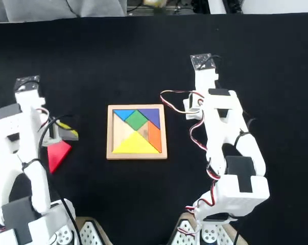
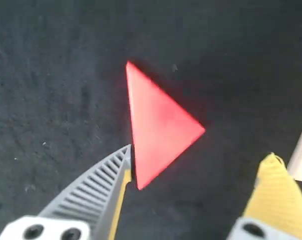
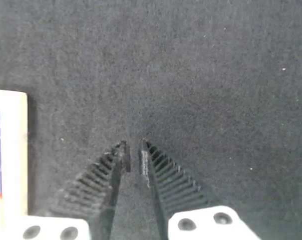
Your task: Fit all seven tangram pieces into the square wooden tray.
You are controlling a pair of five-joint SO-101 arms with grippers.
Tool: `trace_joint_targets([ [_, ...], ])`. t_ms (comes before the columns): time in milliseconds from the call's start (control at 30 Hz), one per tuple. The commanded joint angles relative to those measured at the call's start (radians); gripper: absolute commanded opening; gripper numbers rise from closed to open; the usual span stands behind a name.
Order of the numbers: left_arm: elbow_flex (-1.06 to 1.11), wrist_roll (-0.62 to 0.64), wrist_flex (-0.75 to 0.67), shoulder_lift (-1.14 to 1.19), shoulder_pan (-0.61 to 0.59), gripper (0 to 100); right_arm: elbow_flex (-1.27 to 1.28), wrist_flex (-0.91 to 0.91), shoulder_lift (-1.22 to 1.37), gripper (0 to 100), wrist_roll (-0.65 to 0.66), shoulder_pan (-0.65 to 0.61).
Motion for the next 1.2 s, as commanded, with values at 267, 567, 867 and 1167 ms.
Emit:
trace_joint_targets([
  [267, 0.150, 0.044, -0.261, 0.011, -0.070, 39, -0.002, 0.005, -0.010, 4.7, 0.009, -0.012],
  [567, 0.102, -0.008, -0.290, 0.207, -0.053, 39, -0.002, 0.005, -0.010, 4.7, 0.009, -0.011],
  [867, 0.081, -0.015, -0.305, 0.226, -0.045, 39, -0.002, 0.005, -0.010, 4.7, 0.009, -0.011],
  [1167, 0.091, -0.015, -0.348, 0.227, -0.044, 31, -0.002, 0.005, -0.010, 4.7, 0.009, -0.011],
])
